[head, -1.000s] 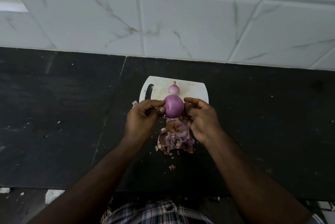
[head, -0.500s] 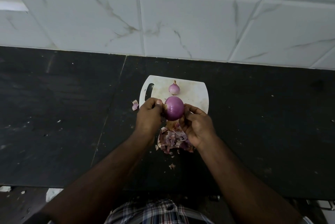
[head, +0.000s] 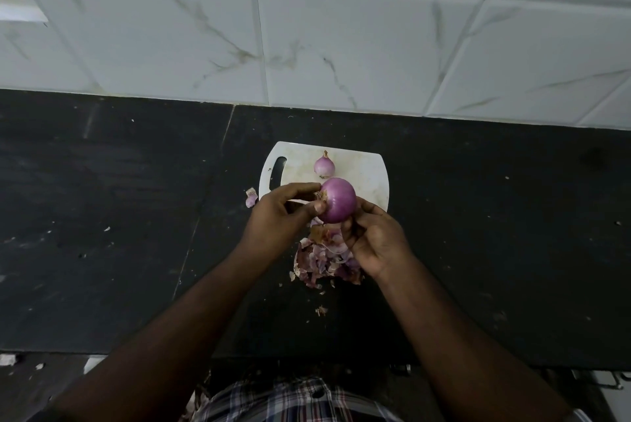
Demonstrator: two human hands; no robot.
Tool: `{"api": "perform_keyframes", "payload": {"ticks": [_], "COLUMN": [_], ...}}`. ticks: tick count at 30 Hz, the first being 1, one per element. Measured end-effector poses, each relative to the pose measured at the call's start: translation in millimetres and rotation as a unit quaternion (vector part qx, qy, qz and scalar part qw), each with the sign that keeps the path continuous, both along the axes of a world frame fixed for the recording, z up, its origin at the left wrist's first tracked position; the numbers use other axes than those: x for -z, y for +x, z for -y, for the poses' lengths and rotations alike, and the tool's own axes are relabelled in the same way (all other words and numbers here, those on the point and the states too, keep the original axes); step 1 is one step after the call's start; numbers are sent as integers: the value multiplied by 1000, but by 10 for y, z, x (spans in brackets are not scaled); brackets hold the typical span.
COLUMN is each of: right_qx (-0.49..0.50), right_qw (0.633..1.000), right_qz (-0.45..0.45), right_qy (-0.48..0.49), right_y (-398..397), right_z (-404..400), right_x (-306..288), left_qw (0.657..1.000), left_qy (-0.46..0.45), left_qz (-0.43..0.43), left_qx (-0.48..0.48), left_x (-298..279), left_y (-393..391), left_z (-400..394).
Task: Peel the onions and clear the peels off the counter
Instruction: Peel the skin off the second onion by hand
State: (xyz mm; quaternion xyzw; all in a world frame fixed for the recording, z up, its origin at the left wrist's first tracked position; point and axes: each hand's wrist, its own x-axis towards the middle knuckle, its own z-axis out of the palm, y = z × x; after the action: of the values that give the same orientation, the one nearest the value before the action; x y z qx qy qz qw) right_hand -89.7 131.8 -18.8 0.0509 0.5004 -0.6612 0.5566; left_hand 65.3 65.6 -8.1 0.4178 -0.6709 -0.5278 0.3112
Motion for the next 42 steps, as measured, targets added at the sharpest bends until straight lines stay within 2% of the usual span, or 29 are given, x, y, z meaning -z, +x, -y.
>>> {"api": "perform_keyframes", "payload": {"ticks": [6, 13, 15, 17, 20, 23, 26, 28, 30, 31, 33, 35, 37, 39, 42], "right_qx": [5, 10, 10, 7, -9, -31, -88, -130, -133, -115, -86, -114, -172, -191, -194], "right_qw": [1000, 1000, 1000, 1000, 1000, 998, 993, 990, 986, 976, 929, 856, 761, 678, 600], "right_qz": [-6, -19, -16, -2, 17, 43, 60, 20, -98, -185, -361, -498, -618, -702, -764], "right_qy": [4, 7, 6, -3, -16, -27, -55, -45, -4, 13, -16, -81, -100, -104, -134], "right_y": [-10, 10, 7, 0, -1, -2, 57, 92, 64, 33, -62, -98, -82, -59, -66], "right_z": [-16, -39, -52, -66, -76, -88, -115, -125, -122, -125, -131, -142, -146, -140, -128], "right_x": [3, -62, -63, -61, -94, -133, -154, -165, -191, -231, -328, -457, -524, -545, -519], "left_qw": [993, 966, 973, 989, 996, 998, 988, 989, 993, 994, 994, 994, 993, 993, 990], "left_qy": [-94, -220, -201, -132, -68, 12, 26, 11, -9, -18, -36, -60, -65, -75, -110], "left_qz": [55, 128, 107, 54, 60, 27, -12, -43, -61, -63, -52, -35, -32, -28, -8], "left_qx": [-40, -34, -28, -36, -20, 53, 154, 142, 104, 92, 86, 89, 90, 90, 90], "left_x": [-28, 5, 1, -13, 27, 57, 65, 34, 16, 11, 22, 12, 9, 23, 14], "left_y": [-40, -197, -205, -184, -102, -13, -17, -50, -57, -44, -17, -8, -13, -5, 8], "left_z": [-33, -84, -103, -112, -50, 19, -20, -86, -103, -93, -58, -34, -21, -9, 4]}}
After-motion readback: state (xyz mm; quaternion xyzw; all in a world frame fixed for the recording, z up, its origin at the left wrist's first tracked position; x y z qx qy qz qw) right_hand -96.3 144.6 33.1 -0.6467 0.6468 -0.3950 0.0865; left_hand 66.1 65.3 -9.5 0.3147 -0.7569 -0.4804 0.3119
